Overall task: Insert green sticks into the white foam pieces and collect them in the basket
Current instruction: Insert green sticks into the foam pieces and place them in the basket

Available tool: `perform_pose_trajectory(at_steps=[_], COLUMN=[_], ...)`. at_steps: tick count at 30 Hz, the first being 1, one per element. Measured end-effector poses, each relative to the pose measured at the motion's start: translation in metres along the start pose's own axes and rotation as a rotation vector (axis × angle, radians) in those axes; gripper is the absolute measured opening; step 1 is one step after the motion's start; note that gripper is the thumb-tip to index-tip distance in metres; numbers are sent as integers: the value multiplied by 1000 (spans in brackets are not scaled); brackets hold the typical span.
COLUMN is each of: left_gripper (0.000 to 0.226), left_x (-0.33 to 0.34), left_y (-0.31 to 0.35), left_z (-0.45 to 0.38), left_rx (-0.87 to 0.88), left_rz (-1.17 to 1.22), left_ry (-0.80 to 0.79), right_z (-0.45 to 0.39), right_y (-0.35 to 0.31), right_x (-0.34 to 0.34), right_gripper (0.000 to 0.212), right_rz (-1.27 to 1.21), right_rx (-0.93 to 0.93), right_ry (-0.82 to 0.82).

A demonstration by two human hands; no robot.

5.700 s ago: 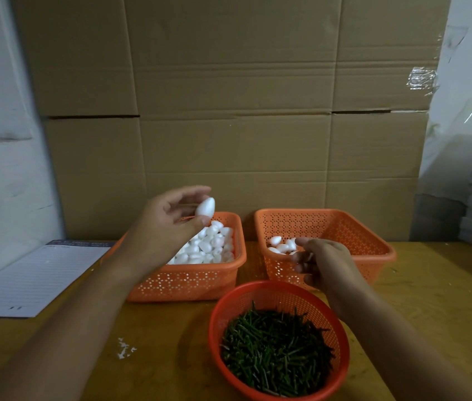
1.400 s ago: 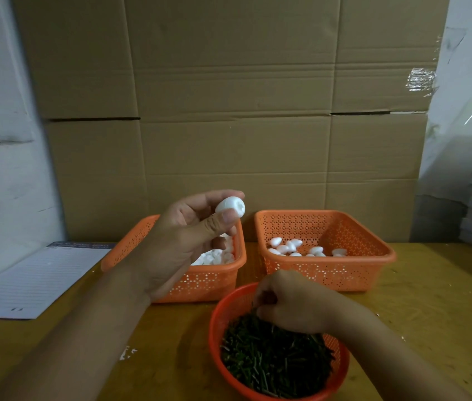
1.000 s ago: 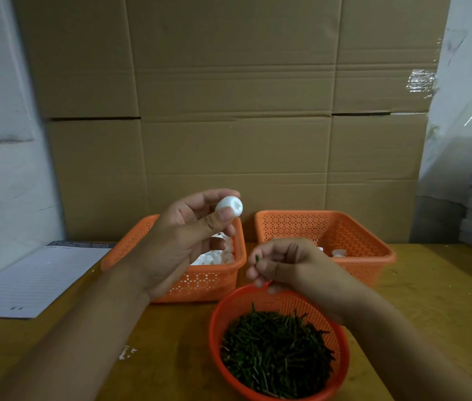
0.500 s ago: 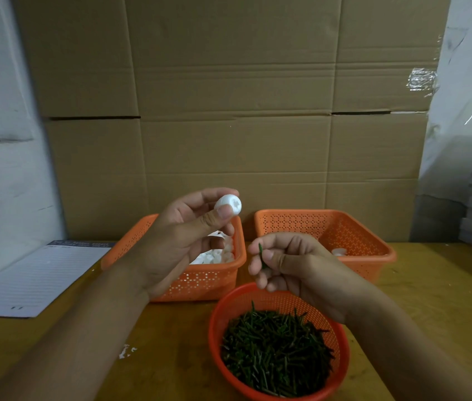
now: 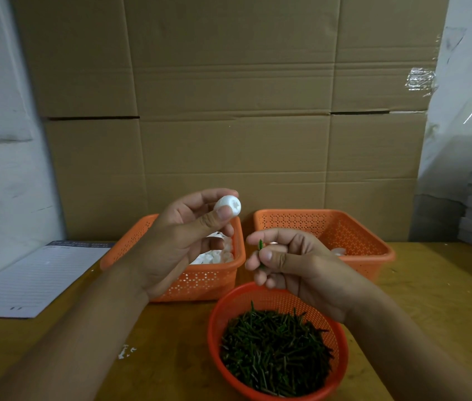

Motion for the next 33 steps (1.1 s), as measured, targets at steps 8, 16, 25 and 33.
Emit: perform_pose_trajectory(at_steps=[8,16,25,33], left_gripper=[52,45,30,34], left_x=[-1,-4,-5,-6], left_y=[-1,-4,-7,-7], left_z=[-1,-1,-1,-1], left_rx=[7,4,8,7], left_rz=[-5,-18,-47,12], left_ry=[-3,-13,-8,32], right_z=[0,0,4,4], right_y=[1,-3,-14,-13], right_x=[3,3,2,1], right_gripper=[17,18,12,11], right_rz=[6,2,-109,-85], right_rx=[33,-8,-93,-87], right_ry=[-13,57,138,146])
Point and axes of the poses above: each hand's wrist, its own z-axis away from the middle knuckle, its own x-axis out of the palm, y = z × x, the point moved 7 cm from there along -z, towards the middle knuckle, and after that the axes turned 13 degrees about x, right-handed, at the moved point
